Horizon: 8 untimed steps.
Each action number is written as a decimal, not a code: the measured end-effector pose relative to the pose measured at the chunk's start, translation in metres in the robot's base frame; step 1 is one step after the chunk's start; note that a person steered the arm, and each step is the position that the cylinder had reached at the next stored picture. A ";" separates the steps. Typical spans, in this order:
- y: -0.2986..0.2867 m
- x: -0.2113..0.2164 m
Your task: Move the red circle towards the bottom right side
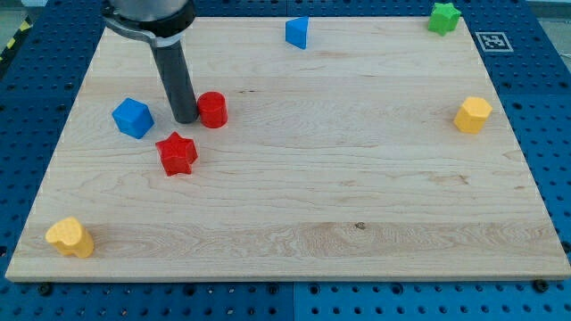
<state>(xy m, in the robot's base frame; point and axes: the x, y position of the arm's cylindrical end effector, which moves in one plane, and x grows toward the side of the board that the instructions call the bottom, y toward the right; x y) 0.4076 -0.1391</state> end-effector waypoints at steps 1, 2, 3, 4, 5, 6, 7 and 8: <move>0.000 -0.011; 0.001 -0.031; 0.018 -0.040; 0.035 0.010; 0.035 0.024; 0.040 0.043; 0.045 0.043; 0.077 0.044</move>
<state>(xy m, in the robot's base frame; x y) 0.4513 -0.0624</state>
